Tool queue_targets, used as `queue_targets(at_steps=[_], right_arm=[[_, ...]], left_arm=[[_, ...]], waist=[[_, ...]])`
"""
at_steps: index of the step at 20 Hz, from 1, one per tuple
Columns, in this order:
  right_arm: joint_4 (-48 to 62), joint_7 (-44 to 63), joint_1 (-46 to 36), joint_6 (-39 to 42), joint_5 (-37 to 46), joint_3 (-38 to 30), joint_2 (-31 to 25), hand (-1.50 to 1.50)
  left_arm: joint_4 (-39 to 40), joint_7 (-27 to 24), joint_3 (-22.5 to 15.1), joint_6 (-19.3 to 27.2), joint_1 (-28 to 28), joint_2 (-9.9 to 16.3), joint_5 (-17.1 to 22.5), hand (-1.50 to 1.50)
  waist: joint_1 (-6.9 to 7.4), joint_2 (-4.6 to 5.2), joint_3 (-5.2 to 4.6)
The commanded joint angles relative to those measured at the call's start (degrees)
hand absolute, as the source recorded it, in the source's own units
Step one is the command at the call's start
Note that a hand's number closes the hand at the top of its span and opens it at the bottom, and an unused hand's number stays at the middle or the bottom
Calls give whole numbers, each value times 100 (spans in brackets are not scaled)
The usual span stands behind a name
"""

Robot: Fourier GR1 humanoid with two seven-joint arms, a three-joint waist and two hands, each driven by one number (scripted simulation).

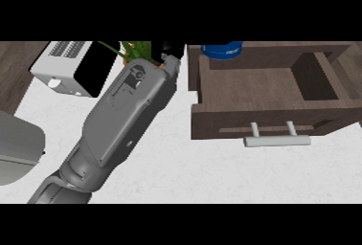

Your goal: Pick up the can, place it into the drawer and close the drawer

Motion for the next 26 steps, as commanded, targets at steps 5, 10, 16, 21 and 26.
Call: queue_targets(at_steps=[5, 10, 16, 21, 26], right_arm=[[151, -244, -147, 14, 306, 201, 167, -150], [61, 18, -243, 53, 82, 78, -67, -150], [-392, 244, 97, -30, -63, 104, 162, -150], [52, 21, -196, 124, 30, 154, 91, -150], [-87, 292, -233, -25, -98, 62, -131, -150]], left_arm=[[1049, -380, -503, 411, -877, 0, 898, 150], [1448, -563, -847, 575, -1290, 0, 1428, 150], [2071, -767, -939, 427, -1500, 0, 1787, 150], [2397, -1107, -1464, 610, -1501, 0, 2289, 150], [2535, -1079, -1918, 810, -1498, 0, 2622, 150]], waist=[[-93, 22, 5], [-157, 39, 6], [-144, 28, 4], [-281, 72, 11], [-380, 80, 13]])
